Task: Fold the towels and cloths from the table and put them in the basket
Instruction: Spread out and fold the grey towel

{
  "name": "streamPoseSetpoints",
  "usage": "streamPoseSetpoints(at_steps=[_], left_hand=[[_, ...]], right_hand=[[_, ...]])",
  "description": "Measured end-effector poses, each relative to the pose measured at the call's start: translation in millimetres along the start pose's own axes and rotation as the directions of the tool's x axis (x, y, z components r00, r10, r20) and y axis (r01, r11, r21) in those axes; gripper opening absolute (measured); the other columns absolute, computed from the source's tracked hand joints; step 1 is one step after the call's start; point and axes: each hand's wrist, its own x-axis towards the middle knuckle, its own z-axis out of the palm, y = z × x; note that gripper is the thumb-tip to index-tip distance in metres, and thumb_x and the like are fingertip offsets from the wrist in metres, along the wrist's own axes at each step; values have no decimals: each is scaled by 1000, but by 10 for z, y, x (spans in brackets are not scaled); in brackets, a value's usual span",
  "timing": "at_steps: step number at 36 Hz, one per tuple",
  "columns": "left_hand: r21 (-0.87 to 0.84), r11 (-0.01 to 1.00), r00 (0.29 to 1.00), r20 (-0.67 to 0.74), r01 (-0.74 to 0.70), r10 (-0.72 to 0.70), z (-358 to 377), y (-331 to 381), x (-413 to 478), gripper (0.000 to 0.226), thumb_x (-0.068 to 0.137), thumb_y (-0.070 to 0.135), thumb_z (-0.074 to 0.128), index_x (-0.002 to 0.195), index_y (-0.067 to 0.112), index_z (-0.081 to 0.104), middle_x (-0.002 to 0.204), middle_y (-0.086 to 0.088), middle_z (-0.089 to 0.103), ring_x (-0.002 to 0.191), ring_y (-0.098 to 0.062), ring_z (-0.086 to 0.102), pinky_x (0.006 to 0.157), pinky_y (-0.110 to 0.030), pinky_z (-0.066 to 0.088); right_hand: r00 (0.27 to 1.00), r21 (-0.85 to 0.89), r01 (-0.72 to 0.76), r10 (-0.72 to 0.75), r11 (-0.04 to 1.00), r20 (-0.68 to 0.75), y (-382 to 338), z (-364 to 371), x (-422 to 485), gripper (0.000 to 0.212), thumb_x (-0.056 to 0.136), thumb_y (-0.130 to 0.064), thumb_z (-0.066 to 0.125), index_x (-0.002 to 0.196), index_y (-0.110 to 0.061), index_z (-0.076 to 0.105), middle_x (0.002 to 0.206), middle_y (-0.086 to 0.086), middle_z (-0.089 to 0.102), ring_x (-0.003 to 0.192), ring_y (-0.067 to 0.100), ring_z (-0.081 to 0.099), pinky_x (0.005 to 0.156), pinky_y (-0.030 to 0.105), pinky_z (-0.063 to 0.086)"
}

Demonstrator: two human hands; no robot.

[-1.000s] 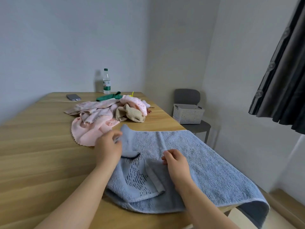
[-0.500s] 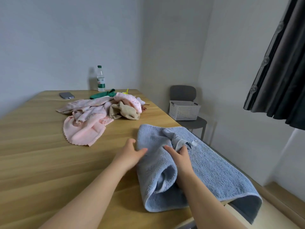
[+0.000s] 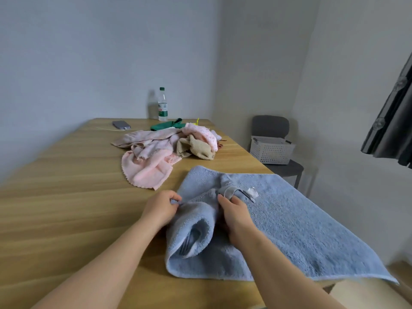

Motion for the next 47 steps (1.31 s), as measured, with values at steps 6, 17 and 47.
streamPoseSetpoints(at_steps=[6, 17, 47], left_hand=[[108, 989, 994, -25, 105, -103, -679, -584, -3, 16, 89, 16, 60, 103, 17, 69, 112, -5, 64, 93, -17, 53, 74, -22, 34], [492, 865, 992, -111, 104, -56, -1155, -1040, -57, 21, 84, 19, 63, 104, 28, 62, 121, -3, 51, 105, -23, 52, 86, -30, 43], [638, 758, 971, 238, -138, -24, 31, 9, -199, 61, 92, 64, 22, 147, 39, 13, 157, 6, 10, 145, -22, 2, 112, -59, 3]], right_hand=[[995, -109, -50, 59, 993, 81, -17, 555, -70, 17, 98, -28, 44, 87, -23, 55, 104, 8, 61, 91, 29, 62, 44, 27, 50], [991, -76, -124, 128, 989, 43, 19, 920, 14, 3, 90, -12, 56, 89, -9, 57, 85, 13, 60, 85, 33, 61, 65, 37, 52], [992, -647, -119, 114, 753, -51, -376, -626, -90, 32, 87, -21, 64, 66, -7, 44, 57, 6, 47, 47, 16, 43, 38, 19, 32]])
